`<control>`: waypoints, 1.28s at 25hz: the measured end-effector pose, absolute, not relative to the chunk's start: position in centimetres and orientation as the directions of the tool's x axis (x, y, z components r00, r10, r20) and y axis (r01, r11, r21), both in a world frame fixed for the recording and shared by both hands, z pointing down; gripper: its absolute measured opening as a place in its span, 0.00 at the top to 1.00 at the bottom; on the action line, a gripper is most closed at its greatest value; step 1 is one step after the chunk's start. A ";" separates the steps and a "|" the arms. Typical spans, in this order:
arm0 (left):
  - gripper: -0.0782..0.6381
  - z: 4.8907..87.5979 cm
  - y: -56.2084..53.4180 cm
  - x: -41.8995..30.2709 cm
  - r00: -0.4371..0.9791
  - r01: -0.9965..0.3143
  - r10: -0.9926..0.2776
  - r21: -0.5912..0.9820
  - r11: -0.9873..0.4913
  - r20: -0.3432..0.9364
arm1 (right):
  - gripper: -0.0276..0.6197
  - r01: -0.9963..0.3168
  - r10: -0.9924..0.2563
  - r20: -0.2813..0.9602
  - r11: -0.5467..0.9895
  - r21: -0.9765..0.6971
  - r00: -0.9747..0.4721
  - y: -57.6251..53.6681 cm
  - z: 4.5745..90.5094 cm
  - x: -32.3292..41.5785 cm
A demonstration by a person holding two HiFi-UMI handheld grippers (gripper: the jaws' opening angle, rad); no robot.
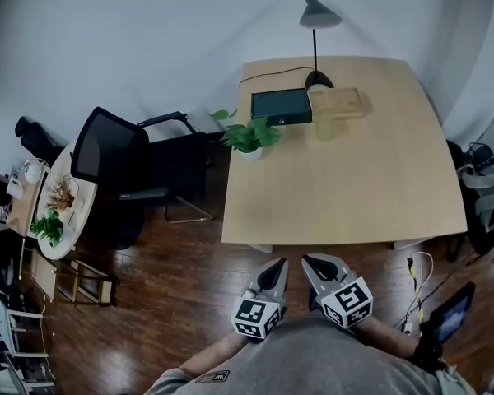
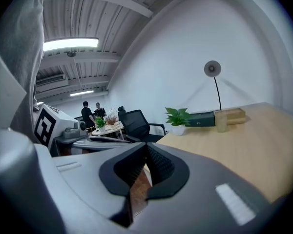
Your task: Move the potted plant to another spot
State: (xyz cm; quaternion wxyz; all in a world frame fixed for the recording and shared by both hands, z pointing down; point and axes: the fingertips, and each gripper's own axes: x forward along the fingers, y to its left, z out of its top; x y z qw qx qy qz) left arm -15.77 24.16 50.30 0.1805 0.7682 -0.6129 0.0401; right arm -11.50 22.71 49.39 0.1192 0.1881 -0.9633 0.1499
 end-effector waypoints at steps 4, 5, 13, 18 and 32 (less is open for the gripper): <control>0.89 48.6 17.0 -15.9 0.228 -0.960 -0.935 0.221 -0.170 0.272 | 0.95 -0.378 -0.311 0.271 0.893 -0.246 -0.911 16.2 48.3 -11.7; 0.89 48.3 15.5 -15.9 0.222 -0.962 -0.937 0.219 -0.165 0.271 | 0.95 -0.375 -0.308 0.271 0.894 -0.246 -0.912 14.7 48.2 -11.7; 0.89 48.3 7.5 -17.5 0.165 -0.969 -0.944 0.226 -0.101 0.285 | 0.95 -0.368 -0.300 0.276 0.899 -0.239 -0.913 5.3 48.0 -12.4; 0.89 48.3 4.3 -20.4 0.153 -0.970 -0.947 0.228 -0.089 0.282 | 0.95 -0.374 -0.307 0.282 0.899 -0.226 -0.909 1.7 47.8 -14.8; 0.89 53.2 -0.6 -30.1 0.120 -0.969 -0.928 0.243 -0.033 0.352 | 0.95 -0.398 -0.309 0.379 0.899 -0.183 -0.872 -4.0 52.0 -23.4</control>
